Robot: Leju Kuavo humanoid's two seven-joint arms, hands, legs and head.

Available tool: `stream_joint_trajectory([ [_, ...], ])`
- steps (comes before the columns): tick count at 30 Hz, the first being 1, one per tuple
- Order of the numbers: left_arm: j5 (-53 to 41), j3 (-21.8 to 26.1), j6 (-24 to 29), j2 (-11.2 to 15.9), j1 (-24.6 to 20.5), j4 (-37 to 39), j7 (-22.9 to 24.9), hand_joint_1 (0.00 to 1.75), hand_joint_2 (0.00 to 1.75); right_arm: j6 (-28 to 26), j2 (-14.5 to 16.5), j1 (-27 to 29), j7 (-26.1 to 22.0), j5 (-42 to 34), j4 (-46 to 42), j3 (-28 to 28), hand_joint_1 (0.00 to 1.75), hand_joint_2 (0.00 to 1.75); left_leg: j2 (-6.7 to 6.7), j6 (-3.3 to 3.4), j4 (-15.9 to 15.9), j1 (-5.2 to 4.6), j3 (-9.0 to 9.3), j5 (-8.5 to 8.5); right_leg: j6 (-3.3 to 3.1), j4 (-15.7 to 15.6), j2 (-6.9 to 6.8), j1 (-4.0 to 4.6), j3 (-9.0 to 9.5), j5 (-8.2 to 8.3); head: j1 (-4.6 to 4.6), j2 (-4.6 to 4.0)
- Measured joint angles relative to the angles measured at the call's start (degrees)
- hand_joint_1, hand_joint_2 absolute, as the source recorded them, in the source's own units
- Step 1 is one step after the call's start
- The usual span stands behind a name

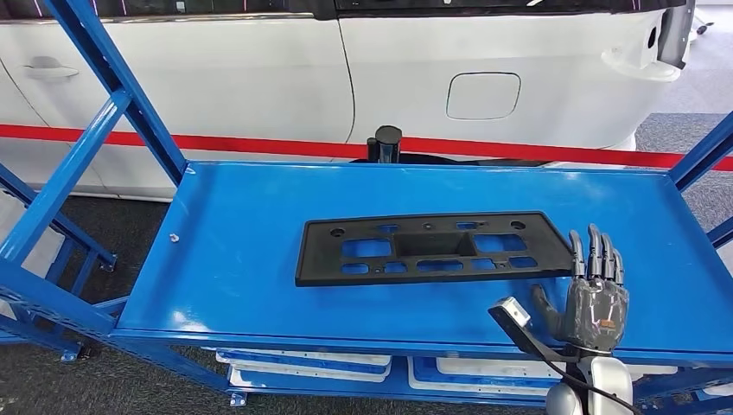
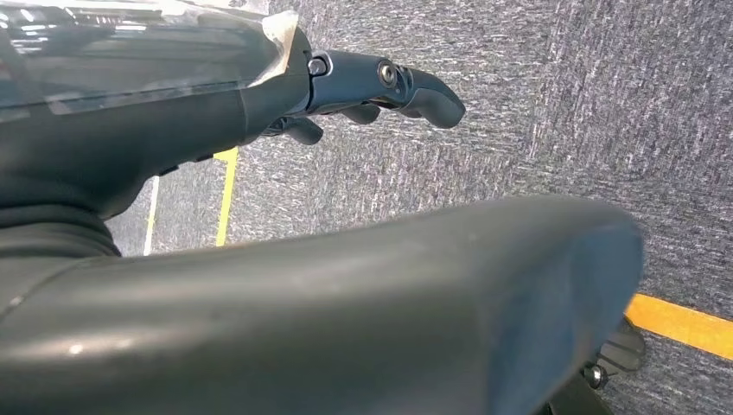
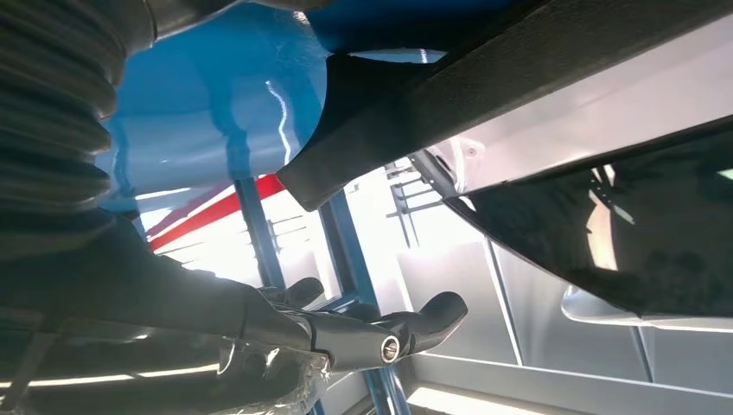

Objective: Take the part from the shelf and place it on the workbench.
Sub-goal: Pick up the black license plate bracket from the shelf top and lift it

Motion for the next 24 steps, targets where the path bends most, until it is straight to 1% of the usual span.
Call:
stream_joint_trajectory([
  [4, -0.34, 0.00, -0.51, 0.49, 0.00, -0.01, 1.99, 0.00, 0.00, 0.07, -0.58, 0.04, 2.08, 2.45, 0.49, -0.30, 0.00, 1.75, 0.00, 0.01, 0.00, -0.03, 0.15, -0.01, 0.00, -0.15, 0.00, -0.01, 0.25, 0.00, 0.01, 0.00],
  [10, -0.66, 0.00, -0.80, 1.83, -0.07, -0.05, 3.24, 0.00, 0.00, 0.30, -1.61, -0.96, 2.94, 6.16, 2.05, -0.61, 0.00, 1.75, 0.01, 0.01, -0.01, -0.03, 0.38, -0.05, 0.01, -0.28, 0.02, -0.01, 0.58, 0.00, 0.01, 0.00],
  [13, -1.08, -0.07, -0.29, 2.12, -0.23, -0.06, 3.49, 0.00, 0.00, -0.28, -2.18, -3.00, 3.29, 8.92, 4.43, 0.10, 0.00, 1.75, 0.06, 0.01, -0.01, -0.03, 0.49, -0.07, 0.01, -0.31, 0.11, -0.01, 0.69, 0.00, 0.02, 0.00],
  [16, -1.42, -0.42, 0.20, 2.25, -0.44, -0.06, 3.82, 0.00, 0.00, -1.93, -3.19, -6.75, 3.18, 10.70, 8.91, 2.00, 0.00, 1.75, 0.18, 0.01, -0.01, -0.04, 0.64, -0.08, 0.02, -0.33, 0.24, -0.01, 0.80, 0.01, 0.01, 0.00],
  [17, -1.46, -0.53, 0.30, 2.28, -0.50, -0.06, 3.87, 0.00, 0.00, -2.34, -3.50, -8.17, 2.91, 10.72, 10.62, 2.74, 0.04, 1.75, 0.24, 0.01, -0.01, -0.04, 0.71, -0.09, 0.02, -0.33, 0.29, -0.01, 0.85, 0.01, 0.01, 0.00],
  [18, -1.45, -0.60, 0.44, 2.30, -0.55, -0.06, 3.92, 0.00, 0.00, -2.60, -3.74, -9.49, 2.49, 10.44, 12.25, 3.48, 0.12, 1.75, 0.31, -0.02, -0.01, -0.03, 0.79, -0.12, 0.02, -0.34, 0.37, -0.01, 0.92, 0.02, 0.01, 0.00],
  [19, -1.44, -0.63, 0.61, 2.31, -0.58, -0.06, 3.96, 0.00, 0.00, -2.74, -3.92, -10.74, 2.00, 9.97, 13.79, 4.20, 0.31, 1.75, 0.43, -0.10, -0.03, 0.00, 0.88, -0.18, 0.01, -0.36, 0.49, 0.00, 0.98, 0.03, 0.02, 0.00],
  [20, -1.40, -0.63, 0.82, 2.31, -0.61, -0.06, 3.99, 0.00, 0.00, -2.83, -4.07, -11.92, 1.51, 9.40, 15.37, 4.93, 0.62, 1.75, 0.64, -0.17, -0.05, 0.03, 0.99, -0.27, -0.01, -0.38, 0.71, 0.02, 1.05, 0.06, 0.01, 0.00],
  [22, -1.21, -0.63, 1.19, 2.28, -0.70, -0.06, 3.98, 0.00, 0.00, -2.90, -4.27, -14.15, 0.71, 8.44, 18.42, 6.31, 1.18, 1.75, 1.24, -0.26, -0.10, 0.10, 1.25, -0.46, -0.10, -0.43, 1.29, 0.07, 1.17, 0.13, 0.01, 0.00],
  [23, -1.09, -0.63, 1.32, 2.27, -0.76, -0.06, 3.91, 0.00, 0.00, -2.91, -4.34, -15.12, 0.35, 8.00, 19.92, 6.94, 1.35, 1.75, 1.57, -0.25, -0.13, 0.14, 1.38, -0.57, -0.17, -0.47, 1.59, 0.11, 1.23, 0.14, 0.00, 0.00],
  [24, -0.99, -0.63, 1.43, 2.25, -0.82, -0.06, 3.81, 0.00, 0.00, -2.92, -4.40, -16.02, -0.02, 7.56, 21.31, 7.50, 1.39, 1.75, 1.84, -0.24, -0.15, 0.20, 1.51, -0.67, -0.23, -0.52, 1.80, 0.14, 1.31, 0.14, 0.01, 0.00],
])
